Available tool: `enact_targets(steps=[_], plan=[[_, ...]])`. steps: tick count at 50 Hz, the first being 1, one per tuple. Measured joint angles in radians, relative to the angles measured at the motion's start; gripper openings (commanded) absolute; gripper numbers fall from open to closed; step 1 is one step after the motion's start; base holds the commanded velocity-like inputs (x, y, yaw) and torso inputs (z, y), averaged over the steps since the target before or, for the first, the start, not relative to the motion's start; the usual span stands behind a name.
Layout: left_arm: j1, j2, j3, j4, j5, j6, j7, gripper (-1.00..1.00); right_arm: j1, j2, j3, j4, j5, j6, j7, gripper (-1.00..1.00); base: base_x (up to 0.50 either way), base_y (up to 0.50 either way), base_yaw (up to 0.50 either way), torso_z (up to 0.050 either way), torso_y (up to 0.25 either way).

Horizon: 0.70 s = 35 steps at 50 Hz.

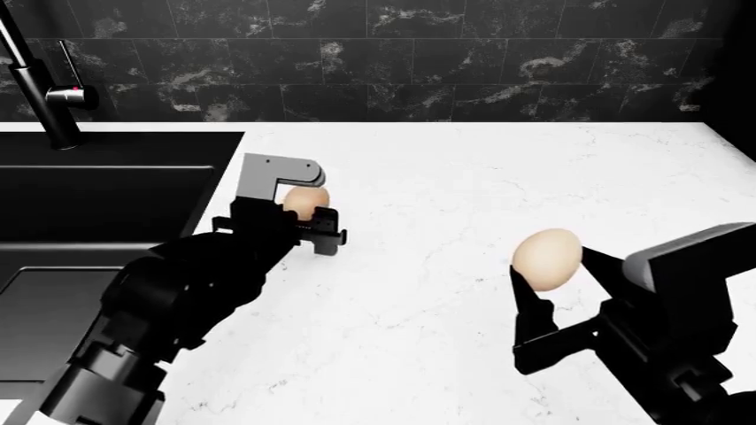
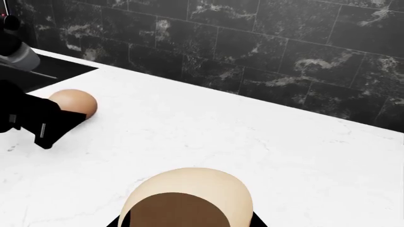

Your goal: Place the eggs and milk next to the bowl.

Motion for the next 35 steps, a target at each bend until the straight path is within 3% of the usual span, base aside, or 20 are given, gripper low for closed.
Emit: enact_targets(steps=[11,27,31,35], plan=[[0.044,-0.047,-0.038,0.159,-0.042,-0.012,-0.059,-1.00,-0.045,0.003,0.040,-0.028,-0.003,-0.030,0.012,-1.00,0.00,0.00,0.00,0.000,0.000],[0.205,-0.222,-0.209,0.733,-0.247,-0.056,-0.307,-1.00,-0.124,-0.002,0.147,-0.149,-0.001,-0.072,0.159,-1.00,0.00,0.00,0.00,0.000,0.000],[0.253,-0.267,-0.259,0.868,-0.304,-0.054,-0.372,-1.00,-0.156,0.058,0.137,-0.179,0.018,-0.155,0.242,-1.00,0.00,0.00,0.00,0.000,0.000],[0.303,-0.308,-0.306,0.991,-0.355,-0.045,-0.431,-1.00,-0.199,0.189,0.053,-0.199,0.006,-0.340,0.353,-1.00,0.00,0.00,0.00,0.000,0.000]])
